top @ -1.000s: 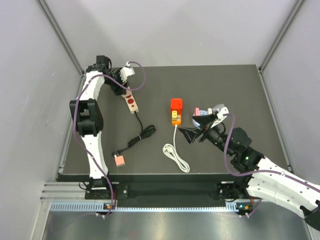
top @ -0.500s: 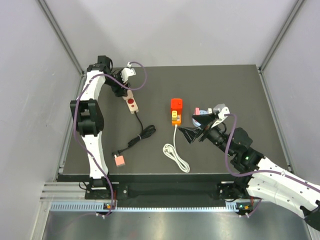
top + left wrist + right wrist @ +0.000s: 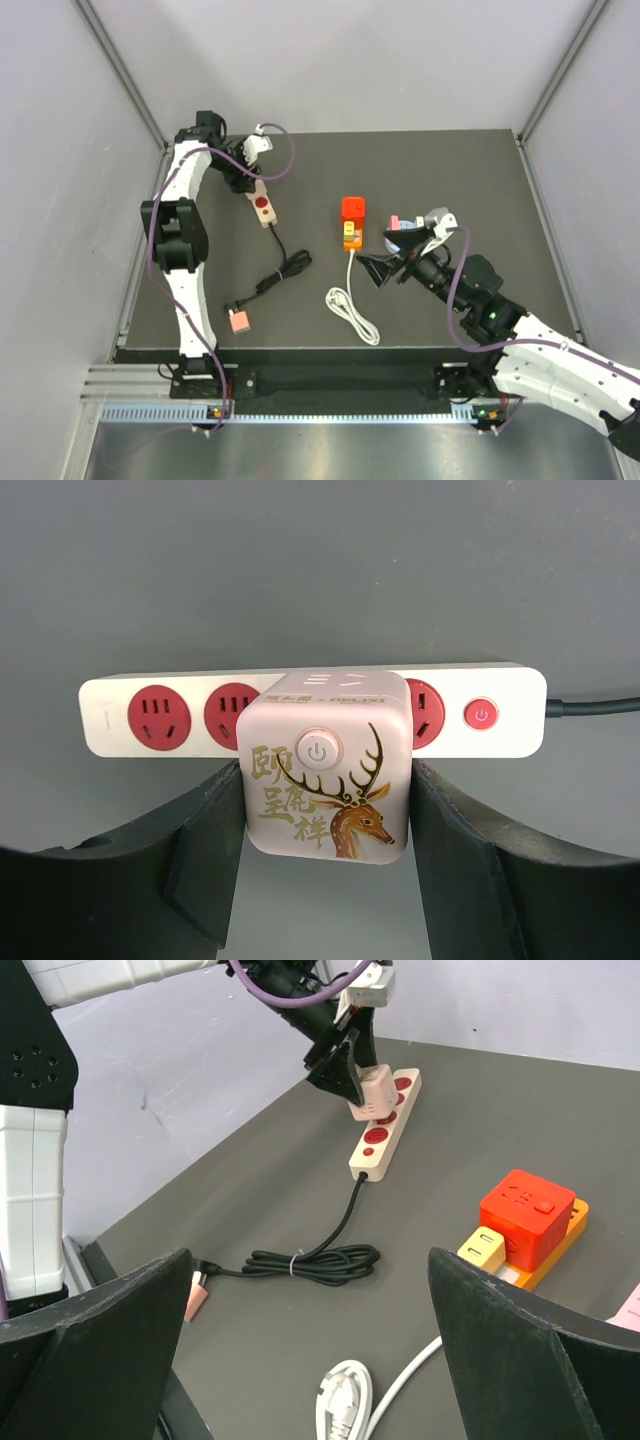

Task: Insert the plug
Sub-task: Insert the plug into the socket.

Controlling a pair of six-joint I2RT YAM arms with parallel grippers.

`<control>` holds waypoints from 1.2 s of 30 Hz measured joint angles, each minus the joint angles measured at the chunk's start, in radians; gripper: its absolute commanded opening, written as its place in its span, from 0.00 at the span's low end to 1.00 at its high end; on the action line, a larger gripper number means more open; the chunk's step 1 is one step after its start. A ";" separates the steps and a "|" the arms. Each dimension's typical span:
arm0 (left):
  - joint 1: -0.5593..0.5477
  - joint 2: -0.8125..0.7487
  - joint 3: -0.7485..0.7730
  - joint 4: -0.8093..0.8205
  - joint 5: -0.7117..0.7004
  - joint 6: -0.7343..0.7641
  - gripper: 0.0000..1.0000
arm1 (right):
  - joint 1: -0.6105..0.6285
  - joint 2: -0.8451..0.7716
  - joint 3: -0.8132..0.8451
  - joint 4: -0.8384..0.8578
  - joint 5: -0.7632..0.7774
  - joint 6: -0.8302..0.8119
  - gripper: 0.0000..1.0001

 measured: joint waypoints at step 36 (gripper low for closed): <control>-0.007 0.066 0.140 -0.076 -0.023 -0.006 0.00 | 0.000 0.038 0.000 -0.004 0.000 -0.009 1.00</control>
